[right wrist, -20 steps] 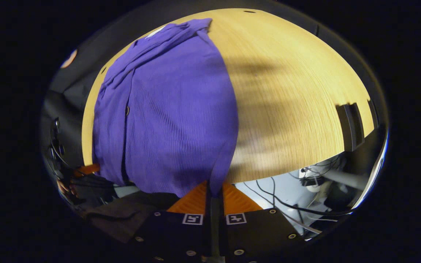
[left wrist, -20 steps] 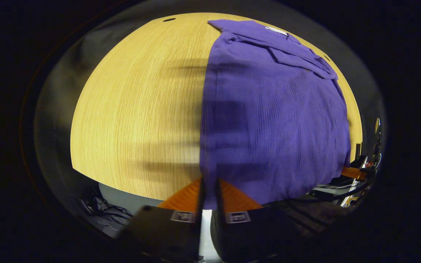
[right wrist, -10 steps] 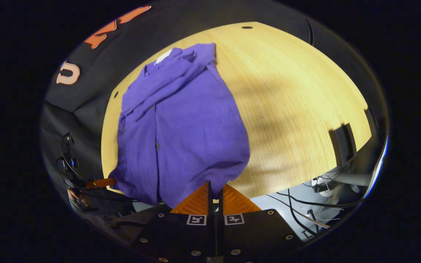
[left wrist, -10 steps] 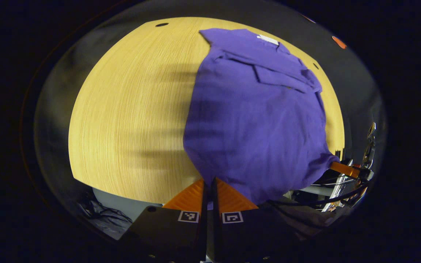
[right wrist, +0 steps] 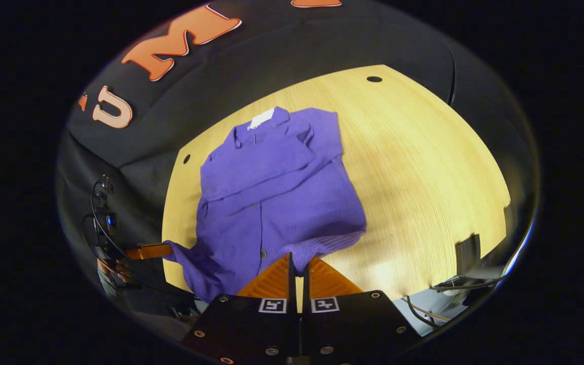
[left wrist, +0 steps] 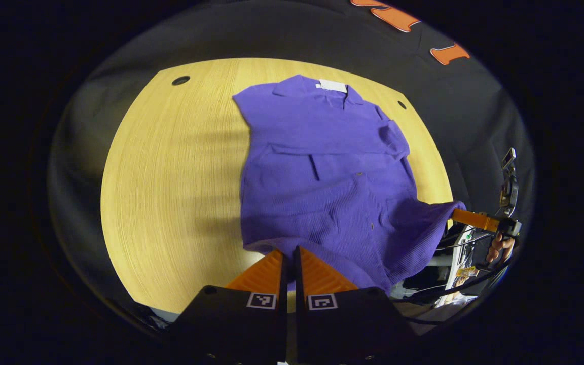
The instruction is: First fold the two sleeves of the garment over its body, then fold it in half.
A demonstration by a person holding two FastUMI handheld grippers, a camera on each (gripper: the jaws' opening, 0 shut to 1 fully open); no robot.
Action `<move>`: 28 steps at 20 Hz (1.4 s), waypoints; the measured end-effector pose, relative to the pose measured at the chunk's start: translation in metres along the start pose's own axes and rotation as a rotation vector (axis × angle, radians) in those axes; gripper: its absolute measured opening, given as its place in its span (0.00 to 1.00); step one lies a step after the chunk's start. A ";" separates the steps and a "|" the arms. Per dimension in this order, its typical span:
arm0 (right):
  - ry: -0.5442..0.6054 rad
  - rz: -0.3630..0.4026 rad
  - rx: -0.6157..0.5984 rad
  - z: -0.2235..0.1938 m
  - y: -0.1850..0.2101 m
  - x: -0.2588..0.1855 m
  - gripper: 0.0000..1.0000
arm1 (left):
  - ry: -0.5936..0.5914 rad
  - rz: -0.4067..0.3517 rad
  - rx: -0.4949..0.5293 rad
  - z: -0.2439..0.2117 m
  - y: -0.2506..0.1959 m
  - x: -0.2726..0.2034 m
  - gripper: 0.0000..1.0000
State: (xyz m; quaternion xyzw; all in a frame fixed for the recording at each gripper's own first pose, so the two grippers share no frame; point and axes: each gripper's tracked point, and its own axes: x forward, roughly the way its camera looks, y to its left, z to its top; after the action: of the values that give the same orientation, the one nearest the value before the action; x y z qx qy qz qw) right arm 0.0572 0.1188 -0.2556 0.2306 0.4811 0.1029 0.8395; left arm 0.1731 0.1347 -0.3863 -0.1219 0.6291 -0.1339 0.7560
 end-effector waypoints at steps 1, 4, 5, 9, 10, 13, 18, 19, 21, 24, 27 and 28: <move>-0.020 -0.004 -0.001 0.011 0.006 0.000 0.03 | -0.008 -0.012 0.009 0.010 0.000 -0.001 0.09; -0.069 -0.005 0.010 0.043 0.025 0.000 0.03 | -0.037 -0.033 0.043 0.050 0.004 -0.004 0.08; -0.086 -0.006 0.005 0.054 0.030 -0.001 0.03 | -0.051 -0.025 0.061 0.063 0.007 -0.007 0.09; -0.147 -0.020 -0.029 0.097 0.046 -0.003 0.03 | -0.108 -0.016 0.110 0.114 0.011 -0.023 0.08; -0.158 -0.024 -0.033 0.106 0.048 -0.003 0.03 | -0.123 -0.010 0.114 0.126 0.012 -0.027 0.08; -0.169 -0.026 -0.050 0.131 0.051 0.000 0.03 | -0.161 -0.007 0.118 0.159 0.011 -0.036 0.09; -0.184 -0.021 -0.088 0.184 0.045 0.017 0.03 | -0.226 0.049 0.110 0.220 0.016 -0.033 0.09; -0.181 -0.010 -0.085 0.195 0.044 0.024 0.03 | -0.233 0.065 0.096 0.231 0.018 -0.029 0.09; -0.175 0.000 -0.083 0.217 0.037 0.040 0.03 | -0.263 0.108 0.085 0.254 0.025 -0.020 0.09; -0.138 0.022 -0.079 0.243 0.026 0.071 0.03 | -0.311 0.187 0.078 0.281 0.033 0.000 0.08; -0.108 0.025 -0.073 0.265 0.011 0.103 0.03 | -0.369 0.257 0.040 0.307 0.040 0.019 0.09; -0.097 0.035 -0.073 0.269 0.008 0.112 0.02 | -0.383 0.271 0.034 0.311 0.043 0.023 0.08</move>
State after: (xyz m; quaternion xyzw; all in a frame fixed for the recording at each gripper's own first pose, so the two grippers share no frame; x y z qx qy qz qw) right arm 0.3454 0.0923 -0.2208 0.2128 0.4318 0.1238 0.8677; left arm 0.4849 0.1719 -0.3666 -0.0468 0.4825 -0.0160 0.8745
